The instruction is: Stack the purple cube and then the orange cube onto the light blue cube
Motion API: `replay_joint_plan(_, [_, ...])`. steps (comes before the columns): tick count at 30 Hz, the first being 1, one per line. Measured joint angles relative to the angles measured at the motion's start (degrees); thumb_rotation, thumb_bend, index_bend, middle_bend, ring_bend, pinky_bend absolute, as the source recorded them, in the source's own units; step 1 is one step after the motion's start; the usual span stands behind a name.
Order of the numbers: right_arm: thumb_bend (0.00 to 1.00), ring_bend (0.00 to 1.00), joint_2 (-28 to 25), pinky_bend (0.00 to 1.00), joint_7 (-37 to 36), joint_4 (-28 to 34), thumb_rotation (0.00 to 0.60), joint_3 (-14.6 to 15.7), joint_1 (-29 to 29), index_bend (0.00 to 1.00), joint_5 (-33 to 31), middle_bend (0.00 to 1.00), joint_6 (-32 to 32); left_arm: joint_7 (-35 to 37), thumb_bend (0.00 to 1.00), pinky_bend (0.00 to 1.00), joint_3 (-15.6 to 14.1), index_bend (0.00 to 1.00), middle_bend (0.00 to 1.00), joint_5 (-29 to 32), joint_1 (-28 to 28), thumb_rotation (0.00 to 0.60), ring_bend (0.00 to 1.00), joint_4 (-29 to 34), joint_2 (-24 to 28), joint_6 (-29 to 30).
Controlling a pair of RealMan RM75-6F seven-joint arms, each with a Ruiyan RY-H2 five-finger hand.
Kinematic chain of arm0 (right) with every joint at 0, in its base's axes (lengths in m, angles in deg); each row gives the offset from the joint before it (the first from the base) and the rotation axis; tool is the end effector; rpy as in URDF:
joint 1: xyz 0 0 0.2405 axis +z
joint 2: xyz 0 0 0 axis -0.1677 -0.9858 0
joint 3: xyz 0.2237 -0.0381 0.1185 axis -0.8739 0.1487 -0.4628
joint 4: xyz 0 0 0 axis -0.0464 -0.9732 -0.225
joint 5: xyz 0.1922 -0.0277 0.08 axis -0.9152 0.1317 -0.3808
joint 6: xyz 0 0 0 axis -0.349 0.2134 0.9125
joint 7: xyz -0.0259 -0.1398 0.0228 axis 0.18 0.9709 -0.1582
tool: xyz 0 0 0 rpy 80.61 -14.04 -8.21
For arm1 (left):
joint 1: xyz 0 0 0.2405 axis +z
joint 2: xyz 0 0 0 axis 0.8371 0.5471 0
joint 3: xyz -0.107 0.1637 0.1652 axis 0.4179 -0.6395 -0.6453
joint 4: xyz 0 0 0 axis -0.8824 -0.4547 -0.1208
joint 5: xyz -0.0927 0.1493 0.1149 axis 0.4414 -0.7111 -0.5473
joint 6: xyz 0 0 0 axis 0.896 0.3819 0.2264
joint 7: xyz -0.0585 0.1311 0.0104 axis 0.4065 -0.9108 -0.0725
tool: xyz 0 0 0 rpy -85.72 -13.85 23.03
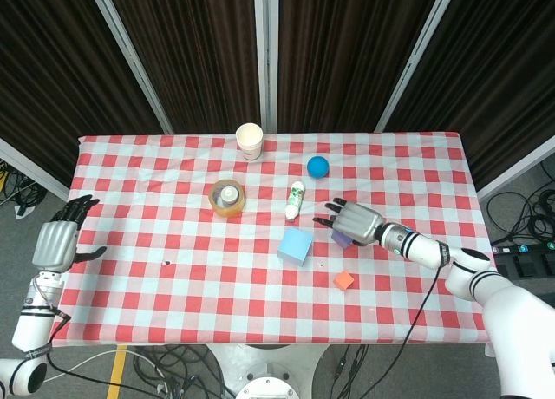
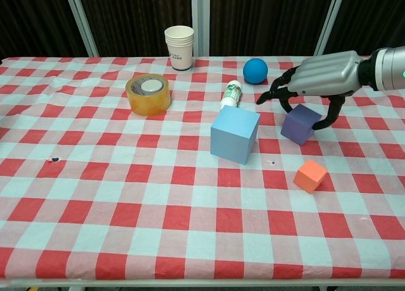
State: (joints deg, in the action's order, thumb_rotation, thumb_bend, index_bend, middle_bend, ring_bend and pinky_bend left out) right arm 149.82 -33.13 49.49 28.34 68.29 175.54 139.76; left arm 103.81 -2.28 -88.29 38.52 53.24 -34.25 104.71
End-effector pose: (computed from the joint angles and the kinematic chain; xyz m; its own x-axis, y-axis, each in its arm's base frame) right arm -0.1974 -0.4153 0.0074 0.8874 -0.0972 0.4506 -0.3268 -0.8219 0.4665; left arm -0.3435 0.2827 0.0960 0.3254 -0.0065 0.9456 0.9442 -0.0521 -0.3253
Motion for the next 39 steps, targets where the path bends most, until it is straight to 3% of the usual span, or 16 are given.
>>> replay_joint_plan(9, [0.18,0.10,-3.64,0.15,0.50,2.11,0.600,-0.74,0.60,0.08,-0.66,0.42,3.03,0.54,0.11,0.29,0.10,0.23,0.24,0.02,0.05,0.600,0.16,0.04,0.05,0.04])
replay_joint_plan(22, [0.18,0.12,-13.07,0.16,5.34,15.95,0.600,-3.40,6.87,0.10,1.98,0.43,6.74,-0.02,0.11,0.29,0.41,0.23,0.24,-0.05,0.19,0.600,0.16,1.00,0.67,0.85])
replay_joint_plan(30, [0.17,0.12,-12.74,0.17,4.13,18.08,0.600,-3.64,10.24,0.12,4.52,0.44,6.36,0.05,0.11,0.29,0.58,0.23,0.24,0.13,0.32,0.600,0.16,1.21,0.88,0.98])
replay_joint_plan(39, [0.16,0.12,-9.06,0.18,-0.19,13.86,0.600,-2.73,11.95,0.12,6.12,0.44,7.44,0.44,0.11,0.29,0.72,0.23,0.24,0.63,0.35,0.600,0.16,0.58,0.69,0.47])
